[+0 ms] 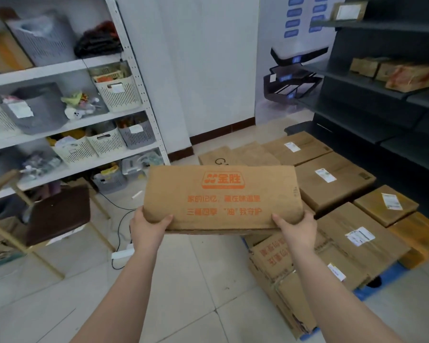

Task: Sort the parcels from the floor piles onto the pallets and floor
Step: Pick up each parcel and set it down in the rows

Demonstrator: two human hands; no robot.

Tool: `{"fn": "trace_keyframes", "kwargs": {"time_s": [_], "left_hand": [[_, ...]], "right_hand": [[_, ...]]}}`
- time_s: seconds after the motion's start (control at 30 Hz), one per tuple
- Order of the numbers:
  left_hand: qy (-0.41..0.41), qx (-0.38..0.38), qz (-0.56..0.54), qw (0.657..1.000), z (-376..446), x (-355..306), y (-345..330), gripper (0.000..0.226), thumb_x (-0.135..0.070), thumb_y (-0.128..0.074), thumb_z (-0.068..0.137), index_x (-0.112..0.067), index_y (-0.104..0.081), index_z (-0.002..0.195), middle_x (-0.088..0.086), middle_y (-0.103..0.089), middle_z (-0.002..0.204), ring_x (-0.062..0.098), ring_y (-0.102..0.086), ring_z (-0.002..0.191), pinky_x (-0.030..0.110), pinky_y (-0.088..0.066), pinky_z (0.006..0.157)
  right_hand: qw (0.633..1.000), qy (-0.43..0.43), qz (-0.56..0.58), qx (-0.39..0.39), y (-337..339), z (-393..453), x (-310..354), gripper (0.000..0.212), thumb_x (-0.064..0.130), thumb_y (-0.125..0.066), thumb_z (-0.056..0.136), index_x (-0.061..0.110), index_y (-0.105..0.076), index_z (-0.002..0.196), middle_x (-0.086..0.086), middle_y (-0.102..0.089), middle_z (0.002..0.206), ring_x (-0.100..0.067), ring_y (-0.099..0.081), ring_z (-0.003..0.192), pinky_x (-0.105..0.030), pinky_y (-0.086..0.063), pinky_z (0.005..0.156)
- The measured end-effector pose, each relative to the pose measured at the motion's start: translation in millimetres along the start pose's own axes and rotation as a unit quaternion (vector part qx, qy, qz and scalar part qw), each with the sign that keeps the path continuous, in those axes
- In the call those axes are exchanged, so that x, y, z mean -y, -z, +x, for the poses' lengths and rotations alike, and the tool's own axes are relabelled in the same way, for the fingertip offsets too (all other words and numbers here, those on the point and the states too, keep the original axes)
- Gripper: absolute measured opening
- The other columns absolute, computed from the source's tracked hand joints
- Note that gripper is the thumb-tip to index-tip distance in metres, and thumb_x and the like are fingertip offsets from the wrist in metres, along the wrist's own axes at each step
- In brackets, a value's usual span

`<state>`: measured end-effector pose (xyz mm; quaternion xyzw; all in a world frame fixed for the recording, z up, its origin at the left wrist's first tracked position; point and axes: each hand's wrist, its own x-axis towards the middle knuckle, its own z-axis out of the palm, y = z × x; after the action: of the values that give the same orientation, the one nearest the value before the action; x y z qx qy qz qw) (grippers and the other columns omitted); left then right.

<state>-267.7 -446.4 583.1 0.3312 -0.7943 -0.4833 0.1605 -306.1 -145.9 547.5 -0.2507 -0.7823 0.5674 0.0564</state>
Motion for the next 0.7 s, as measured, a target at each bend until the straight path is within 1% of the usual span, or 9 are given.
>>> {"fn": "trace_keyframes", "kwargs": {"time_s": [0.1,0.17,0.3,0.37,0.5,0.57,0.7], "left_hand": [[0.007,0.002,0.009,1.000,53,-5,-21,0.079,-0.026,-0.079,0.074,-0.010,-0.038,0.140,0.012,-0.044,0.138,0.031,-0.044,0.126,0.039,-0.037,0.100],[0.005,0.023,0.002,1.000,94,-7,-37,0.079,-0.026,-0.079,0.074,-0.011,-0.038,0.139,0.012,-0.045,0.137,0.032,-0.046,0.124,0.040,-0.037,0.100],[-0.003,0.068,-0.002,0.998,177,-6,-70,0.078,-0.025,-0.082,0.070,-0.014,-0.042,0.135,0.012,-0.048,0.133,0.032,-0.051,0.117,0.045,-0.042,0.101],[-0.007,0.096,0.016,0.995,222,-10,-89,0.078,-0.024,-0.083,0.070,-0.010,-0.042,0.135,0.014,-0.049,0.132,0.032,-0.051,0.117,0.044,-0.043,0.099],[-0.012,0.161,0.054,0.985,299,-26,-131,0.079,-0.023,-0.082,0.071,-0.006,-0.040,0.137,0.018,-0.048,0.133,0.036,-0.050,0.118,0.043,-0.042,0.098],[-0.024,0.196,0.071,0.978,330,-35,-158,0.078,-0.025,-0.082,0.071,-0.008,-0.042,0.135,0.017,-0.050,0.130,0.035,-0.053,0.115,0.046,-0.045,0.097],[-0.055,0.256,0.111,0.959,381,-54,-229,0.079,-0.031,-0.084,0.066,-0.012,-0.046,0.132,0.014,-0.054,0.126,0.034,-0.056,0.111,0.050,-0.047,0.095]], "right_hand": [[1.000,0.007,-0.018,-0.011,-37,35,16,0.082,0.033,-0.082,0.070,0.002,-0.043,0.135,-0.016,-0.047,0.131,-0.034,-0.047,0.122,-0.046,-0.044,0.099],[1.000,0.004,-0.020,-0.021,-63,55,26,0.082,0.033,-0.083,0.069,0.002,-0.044,0.135,-0.016,-0.047,0.132,-0.034,-0.048,0.123,-0.044,-0.042,0.100],[0.999,-0.025,-0.015,-0.046,-115,92,40,0.086,0.032,-0.083,0.069,0.002,-0.040,0.137,-0.016,-0.047,0.133,-0.034,-0.047,0.123,-0.046,-0.043,0.101],[0.996,-0.051,-0.019,-0.073,-143,113,45,0.086,0.031,-0.083,0.069,0.000,-0.040,0.136,-0.018,-0.047,0.132,-0.034,-0.047,0.122,-0.046,-0.043,0.101],[0.988,-0.097,-0.015,-0.121,-183,142,57,0.084,0.030,-0.083,0.070,0.001,-0.040,0.136,-0.016,-0.046,0.133,-0.033,-0.046,0.123,-0.046,-0.042,0.103],[0.981,-0.124,-0.009,-0.146,-196,158,55,0.084,0.030,-0.083,0.071,0.002,-0.039,0.137,-0.016,-0.044,0.135,-0.033,-0.046,0.124,-0.046,-0.042,0.102],[0.965,-0.177,0.009,-0.192,-219,198,39,0.091,0.035,-0.083,0.069,0.002,-0.037,0.140,-0.017,-0.045,0.136,-0.035,-0.045,0.125,-0.051,-0.043,0.101]]}}
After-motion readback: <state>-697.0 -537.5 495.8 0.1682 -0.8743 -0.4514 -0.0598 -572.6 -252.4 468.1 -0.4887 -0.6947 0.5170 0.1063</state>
